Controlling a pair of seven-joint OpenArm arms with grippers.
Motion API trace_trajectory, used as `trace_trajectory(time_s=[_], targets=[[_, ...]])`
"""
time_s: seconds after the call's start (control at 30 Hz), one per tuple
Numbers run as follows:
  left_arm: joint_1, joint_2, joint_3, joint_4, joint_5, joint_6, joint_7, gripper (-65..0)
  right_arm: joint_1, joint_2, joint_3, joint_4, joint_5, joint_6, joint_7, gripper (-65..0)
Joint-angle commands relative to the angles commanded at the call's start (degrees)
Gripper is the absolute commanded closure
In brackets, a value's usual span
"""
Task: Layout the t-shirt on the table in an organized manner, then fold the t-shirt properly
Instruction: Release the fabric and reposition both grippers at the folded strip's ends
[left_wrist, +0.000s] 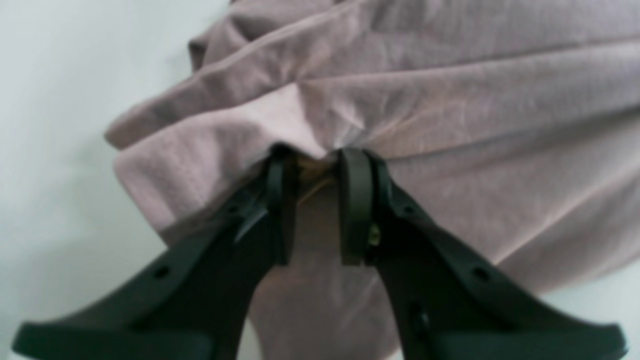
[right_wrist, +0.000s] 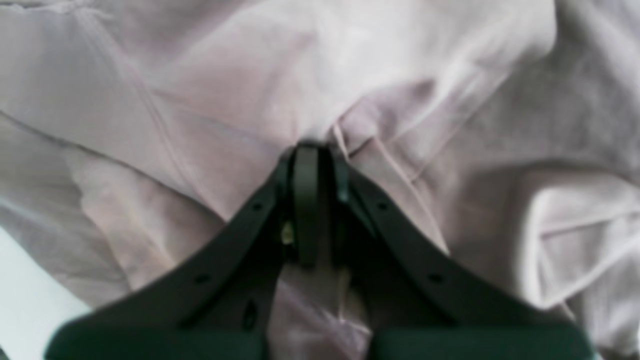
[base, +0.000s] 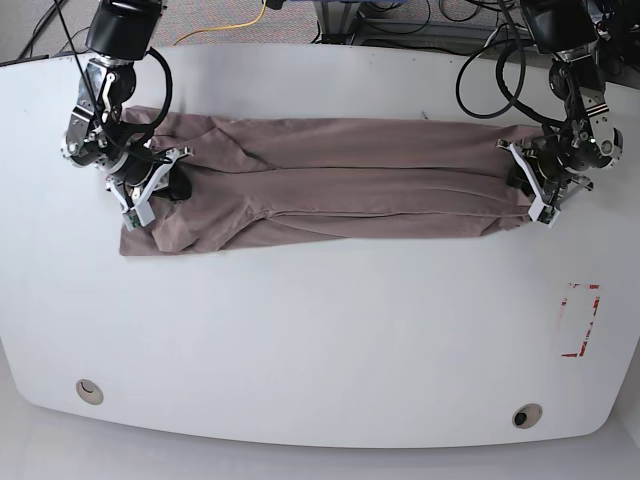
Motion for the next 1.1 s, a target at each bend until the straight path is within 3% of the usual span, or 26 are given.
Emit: trace_trajectory(time_s=[0.17, 0.37, 0.53, 0.73, 0.8, 0.97, 1.1], targets=[[0.18, 0.88, 0.35, 1.93, 0.09, 0.00, 0.18, -12.5, 0.26, 1.32, 0.00, -0.09, 0.00, 0.00, 0.09, -4.1], [1.32, 0.88, 0.44, 6.77, 0.09, 0.00, 3.87, -16.9, 0.09, 1.14, 0.00, 2.37, -0.18, 0.00, 0.00, -4.1], [1.58, 0.88, 0.44, 12.22, 0.09, 0.00, 6.33, -22.4, 0.09, 0.79, 0.00, 5.80, 0.00, 0.00, -2.55, -4.3], [1.67, 0.70, 0.26, 17.41, 0.09, 0.00, 8.53, -24.3, 0.00, 0.70, 0.09, 13.01, 0.09, 0.00, -6.95, -4.6], [1.67, 0.62, 0.26, 18.29, 0.09, 0.00, 9.49, -24.3, 0.00, 0.53, 0.26, 15.91, 0.09, 0.00, -8.88, -8.6], [1.23, -0.26, 0.26, 19.96, 0.00, 0.00, 10.73, -24.3, -0.09, -1.14, 0.44, 23.82, -0.09, 0.00, -11.43, -27.7], [0.97, -0.70, 0.26, 20.13, 0.00, 0.00, 10.64, -24.3, 0.18, -2.64, 0.44, 27.87, -0.18, 0.00, -13.01, -34.2]])
